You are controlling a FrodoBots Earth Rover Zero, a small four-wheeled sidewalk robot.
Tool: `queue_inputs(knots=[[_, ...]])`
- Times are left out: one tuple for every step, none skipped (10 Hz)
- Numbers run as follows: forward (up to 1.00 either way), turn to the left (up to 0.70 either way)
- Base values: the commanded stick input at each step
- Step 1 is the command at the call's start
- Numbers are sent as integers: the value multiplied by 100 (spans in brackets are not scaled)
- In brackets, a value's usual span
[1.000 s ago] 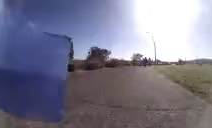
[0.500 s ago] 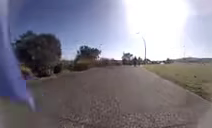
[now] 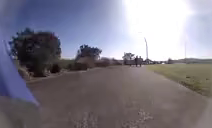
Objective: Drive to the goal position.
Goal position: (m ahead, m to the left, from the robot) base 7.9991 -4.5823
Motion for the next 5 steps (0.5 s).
queue_inputs(knots=[[100,0],[100,0],[100,0],[100,0],[100,-40]])
